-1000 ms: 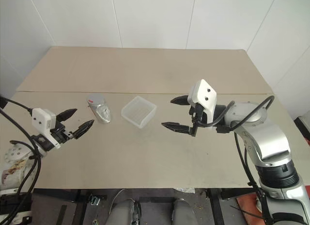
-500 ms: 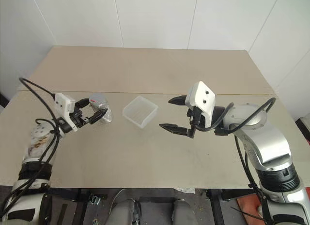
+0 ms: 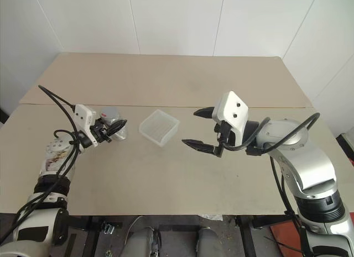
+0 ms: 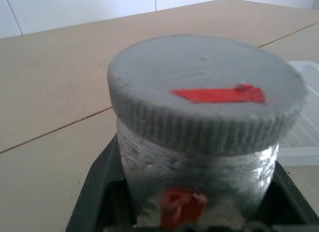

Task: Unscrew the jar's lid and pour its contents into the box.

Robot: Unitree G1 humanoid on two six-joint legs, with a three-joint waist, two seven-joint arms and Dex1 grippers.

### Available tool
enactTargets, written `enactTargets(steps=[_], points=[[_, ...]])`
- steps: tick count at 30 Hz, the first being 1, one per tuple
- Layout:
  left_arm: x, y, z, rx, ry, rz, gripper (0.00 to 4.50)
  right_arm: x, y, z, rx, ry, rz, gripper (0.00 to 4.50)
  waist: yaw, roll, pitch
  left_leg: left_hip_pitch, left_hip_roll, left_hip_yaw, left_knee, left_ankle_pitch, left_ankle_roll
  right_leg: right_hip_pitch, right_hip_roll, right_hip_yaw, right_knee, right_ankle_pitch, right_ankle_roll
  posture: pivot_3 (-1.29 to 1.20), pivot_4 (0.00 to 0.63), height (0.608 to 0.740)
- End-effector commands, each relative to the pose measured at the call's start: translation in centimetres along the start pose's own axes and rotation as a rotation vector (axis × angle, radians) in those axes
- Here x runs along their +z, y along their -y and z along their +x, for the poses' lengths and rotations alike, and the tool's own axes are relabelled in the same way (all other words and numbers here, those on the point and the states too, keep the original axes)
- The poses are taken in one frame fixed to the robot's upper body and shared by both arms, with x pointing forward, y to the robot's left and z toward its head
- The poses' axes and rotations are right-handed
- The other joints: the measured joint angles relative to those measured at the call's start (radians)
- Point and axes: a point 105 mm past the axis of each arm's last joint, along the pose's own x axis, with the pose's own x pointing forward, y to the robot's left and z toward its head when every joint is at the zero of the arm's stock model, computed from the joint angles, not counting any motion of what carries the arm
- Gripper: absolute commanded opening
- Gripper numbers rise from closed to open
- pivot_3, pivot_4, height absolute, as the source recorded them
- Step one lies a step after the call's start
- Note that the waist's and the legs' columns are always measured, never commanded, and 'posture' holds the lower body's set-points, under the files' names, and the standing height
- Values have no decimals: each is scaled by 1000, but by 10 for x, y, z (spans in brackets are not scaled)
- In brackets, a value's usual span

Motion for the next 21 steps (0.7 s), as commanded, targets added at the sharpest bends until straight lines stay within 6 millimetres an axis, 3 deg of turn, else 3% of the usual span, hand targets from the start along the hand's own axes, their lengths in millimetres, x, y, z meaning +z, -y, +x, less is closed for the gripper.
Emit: enactTargets(steps=[1,5,10,15,21], points=[[26,-2,-3,-16,61,60,1945,15,2,-3,-20,57,-33,4500,0,0,0,0,0,0,0,0,0,0,0,0,0,0,0,0,150,740],[51,6,-5,-79,96,82,1945,23,4,6,-7,102,-39,4500,-2,0,0,0,0,0,0,0,0,0,0,0,0,0,0,0,150,740],[96,39,-21,-409,90,71,1945,62,0,37,92,262,-15,4500,-22,0,0,-1,1,-1,0,0,-1,-3,1,1,2,0,0,0,150,740],[107,63,-30,-667,66,100,1945,92,-4,67,168,357,25,4500,-22,0,0,-1,1,0,-1,0,-1,-3,1,1,3,0,0,0,150,740],[115,76,-15,-775,84,108,1945,104,0,99,151,349,85,4500,-13,0,0,-3,0,-1,0,1,-1,-3,1,0,3,0,0,0,150,740]])
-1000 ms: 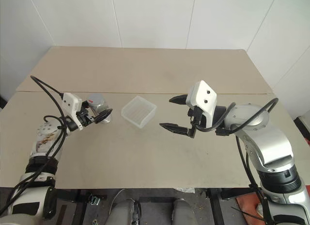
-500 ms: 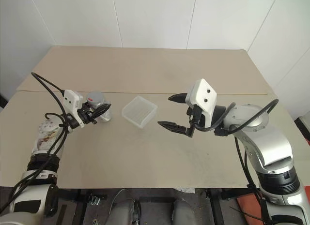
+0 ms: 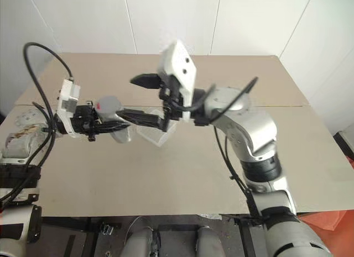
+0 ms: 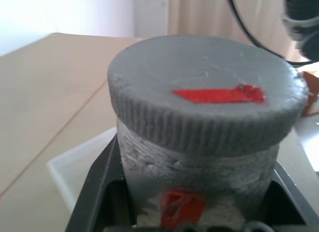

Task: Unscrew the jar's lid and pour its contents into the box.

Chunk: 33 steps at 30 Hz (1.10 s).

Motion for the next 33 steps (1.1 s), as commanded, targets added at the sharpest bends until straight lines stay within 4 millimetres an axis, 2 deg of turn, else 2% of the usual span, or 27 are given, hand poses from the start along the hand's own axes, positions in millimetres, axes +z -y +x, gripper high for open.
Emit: enactTargets(steps=[1,6,14,17,18,21,25,28,31,33], points=[[18,-2,10,-56,32,57,1945,3,6,10,-36,-11,4,4500,2,0,0,-1,0,0,0,0,0,0,0,0,0,0,0,0,150,740],[21,-3,22,-94,46,85,1945,-5,3,20,-36,-37,16,4500,-2,0,0,-4,0,0,0,0,0,-3,0,0,2,0,0,0,150,740],[24,-2,22,-110,56,100,1945,-14,7,24,-42,-68,44,4500,-10,0,0,-5,0,-1,0,0,0,-4,0,0,2,0,0,0,150,740],[25,-2,22,-111,59,106,1945,-17,7,24,-24,-82,52,3878,-10,0,0,-5,0,-1,0,0,0,-4,0,0,2,0,0,0,150,740],[25,-2,21,-111,59,108,1945,-17,7,24,-21,-82,57,3503,-10,0,0,-5,0,-1,0,0,0,-4,0,0,2,0,0,0,150,740],[25,-1,21,-114,57,114,1945,-16,8,24,-13,-72,71,2764,-10,0,0,-5,0,-1,0,0,0,-4,0,0,2,0,0,0,150,740],[25,3,20,-140,55,124,1945,-8,12,22,18,-11,96,2763,-10,0,0,-5,0,-1,0,0,0,-4,0,0,2,0,0,0,150,740],[29,10,20,-198,73,127,1945,1,-1,12,223,77,96,2763,-9,0,0,-5,0,-1,0,0,0,-4,0,0,2,0,0,0,150,740],[38,25,23,-308,99,132,1945,3,-21,-5,546,137,53,2763,-4,0,0,-6,0,-1,0,0,0,-4,0,-1,1,0,0,0,150,740],[44,35,25,-369,108,133,1945,2,-26,-8,690,140,28,2763,-7,0,0,-6,0,-1,0,0,0,-3,0,0,1,1,1,0,150,740]])
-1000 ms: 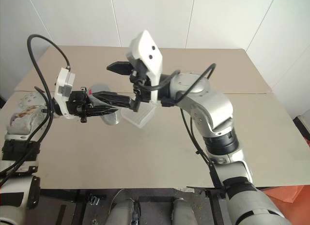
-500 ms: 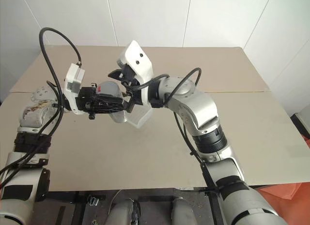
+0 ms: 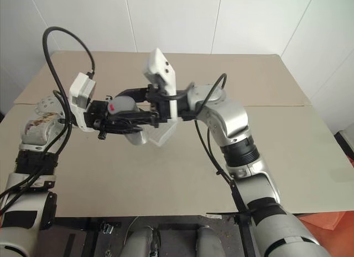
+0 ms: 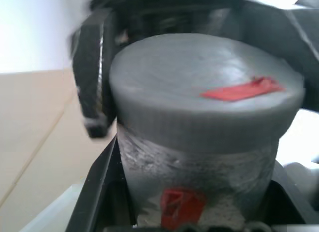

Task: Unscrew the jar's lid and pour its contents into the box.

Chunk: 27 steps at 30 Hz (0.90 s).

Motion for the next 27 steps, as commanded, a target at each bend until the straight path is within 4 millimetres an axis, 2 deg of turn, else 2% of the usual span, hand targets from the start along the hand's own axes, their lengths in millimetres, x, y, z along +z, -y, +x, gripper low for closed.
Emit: enactTargets(steps=[1,6,11,12,15,17,19,23,27], points=[[22,9,-1,-56,39,32,1945,21,-27,-2,356,67,-110,2763,-3,0,0,0,0,0,0,0,0,0,0,0,0,0,0,0,150,740],[25,15,2,-93,32,43,1945,20,-17,5,386,43,-138,2763,-13,0,0,3,1,0,-1,0,-1,-1,1,1,0,0,0,0,150,740],[17,10,-6,-39,20,20,1945,17,-2,-2,253,51,-126,4372,-6,0,0,2,1,0,0,1,-1,-1,1,1,1,0,0,0,150,740],[14,9,-9,-25,18,9,1945,17,1,-5,213,55,-132,4442,-3,0,0,2,0,0,0,1,-1,-1,0,1,1,0,0,0,150,740],[6,3,-19,46,8,-18,1945,18,6,-19,89,60,-134,4442,6,0,0,1,0,0,0,1,-1,0,0,0,2,0,0,0,150,740],[-1,-1,-27,108,1,-35,1945,21,2,-30,26,69,-134,4442,10,0,0,0,0,0,0,1,-1,0,0,-1,2,0,0,0,150,740],[-7,-5,-34,155,-4,-49,1945,23,0,-30,-51,43,-160,4442,9,0,0,0,0,0,0,1,-1,-1,0,-1,2,0,0,0,150,740],[-15,-12,-36,206,-13,-45,1945,28,0,-16,-154,24,-150,4442,-4,0,0,1,1,0,-1,1,-2,-2,0,0,2,0,0,0,150,740],[-15,-16,-30,193,-9,-40,1945,23,5,9,-246,-7,-127,4442,-6,0,0,1,1,0,0,2,-3,-2,0,0,2,0,0,0,150,740]])
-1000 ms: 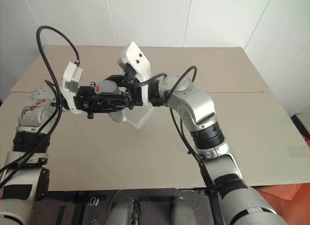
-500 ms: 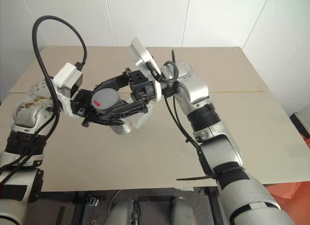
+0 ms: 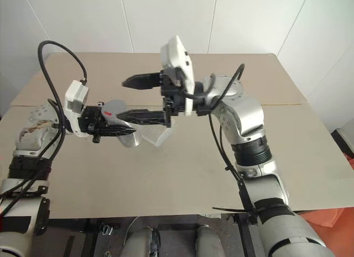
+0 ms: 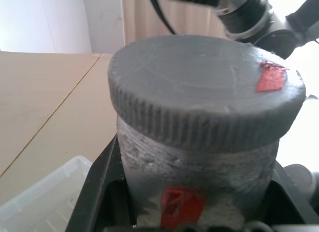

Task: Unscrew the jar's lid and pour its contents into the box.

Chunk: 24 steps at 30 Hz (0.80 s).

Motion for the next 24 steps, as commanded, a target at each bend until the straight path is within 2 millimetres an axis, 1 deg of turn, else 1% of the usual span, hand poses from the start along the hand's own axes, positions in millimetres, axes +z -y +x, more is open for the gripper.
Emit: enactTargets(steps=[1,5,7,11,14,17,20,24], points=[[15,-4,4,-8,11,73,1945,3,-1,20,-72,-29,-23,4442,2,0,0,0,0,0,0,0,0,0,0,0,0,0,0,0,150,740],[18,-5,6,-12,14,81,1945,-6,2,34,-125,-73,-8,4442,4,0,0,-1,0,0,0,0,0,0,0,0,0,0,0,0,150,740],[19,-5,7,-15,15,85,1945,-12,8,40,-159,-94,3,4442,4,0,0,-1,0,0,0,0,0,1,0,0,0,0,0,0,150,740],[21,-4,6,-18,13,92,1945,-16,18,44,-212,-111,8,4442,4,0,0,-1,0,0,0,0,1,0,0,0,1,0,0,0,150,740],[21,-3,2,-13,6,96,1945,-13,24,35,-231,-86,32,4442,3,0,0,-1,0,0,0,0,1,0,0,0,1,0,0,0,150,740],[21,-1,-2,-7,0,96,1945,-17,31,23,-255,-95,35,4442,3,0,0,-1,0,-1,0,0,1,0,0,0,1,0,0,0,150,740],[22,2,-9,-2,-14,96,1945,-22,38,5,-292,-118,31,4442,2,0,0,-1,0,-1,0,0,1,0,0,-1,0,0,0,0,150,740],[24,5,-18,5,-31,95,1945,-24,45,-17,-336,-132,31,4442,2,0,0,-1,0,-1,0,0,1,0,0,0,0,0,0,0,150,740]])
